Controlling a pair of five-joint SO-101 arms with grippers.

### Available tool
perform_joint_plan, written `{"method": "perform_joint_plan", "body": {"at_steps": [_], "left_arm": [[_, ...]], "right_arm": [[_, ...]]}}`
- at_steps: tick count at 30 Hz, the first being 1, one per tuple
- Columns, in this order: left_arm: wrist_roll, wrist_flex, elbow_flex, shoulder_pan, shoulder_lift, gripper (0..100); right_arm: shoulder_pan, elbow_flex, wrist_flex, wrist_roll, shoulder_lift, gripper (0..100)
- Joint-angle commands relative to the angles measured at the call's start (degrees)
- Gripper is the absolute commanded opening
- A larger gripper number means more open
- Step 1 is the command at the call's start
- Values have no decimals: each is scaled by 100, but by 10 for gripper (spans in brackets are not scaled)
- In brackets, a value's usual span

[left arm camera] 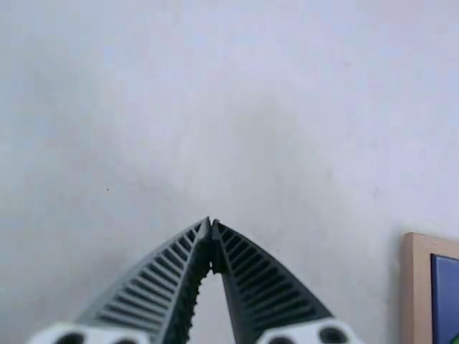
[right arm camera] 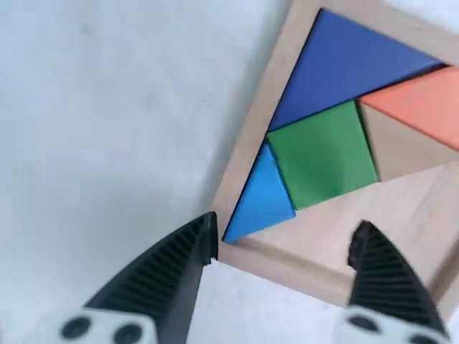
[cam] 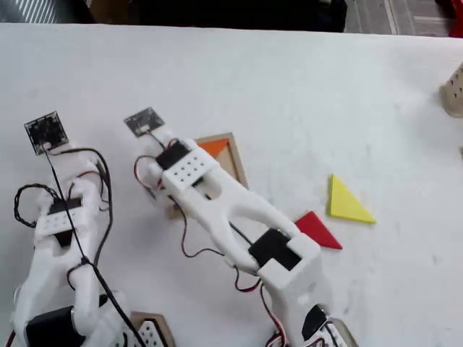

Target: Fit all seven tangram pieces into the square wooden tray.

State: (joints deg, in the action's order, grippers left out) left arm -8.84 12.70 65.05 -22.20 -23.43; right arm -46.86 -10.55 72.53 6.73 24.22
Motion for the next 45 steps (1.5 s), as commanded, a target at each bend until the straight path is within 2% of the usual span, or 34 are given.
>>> {"method": "perform_joint_plan", "body": {"at_steps": [1,7,15,21,28,33,37,40,42,45], "left_arm": [[-53,-193,-343,13,-22,24],[-62,-193,-325,48,-22,24],[-44,-158,-299,418,-22,24],[-35,-193,-123,708,-31,24],[-35,-149,-26,734,-75,24],[-35,-35,62,919,-84,23],[-35,97,53,875,-84,23],[-35,97,53,690,-92,23],[-35,97,53,593,-92,23],[-35,97,70,558,-92,23]], "right_arm": [[101,-993,971,-325,-84,337],[725,-2057,2589,-607,-92,337],[1824,-607,2466,-923,-1376,271],[2440,1925,1077,-958,-2914,256],[2967,4273,215,-1574,-4646,83],[3451,5767,-567,-1873,-5622,15],[3433,6127,-1051,-1846,-6053,19],[3310,6127,-1446,-1240,-6079,21],[3073,6154,-1868,-888,-6009,21],[2510,6119,-2545,-818,-5604,21]]}}
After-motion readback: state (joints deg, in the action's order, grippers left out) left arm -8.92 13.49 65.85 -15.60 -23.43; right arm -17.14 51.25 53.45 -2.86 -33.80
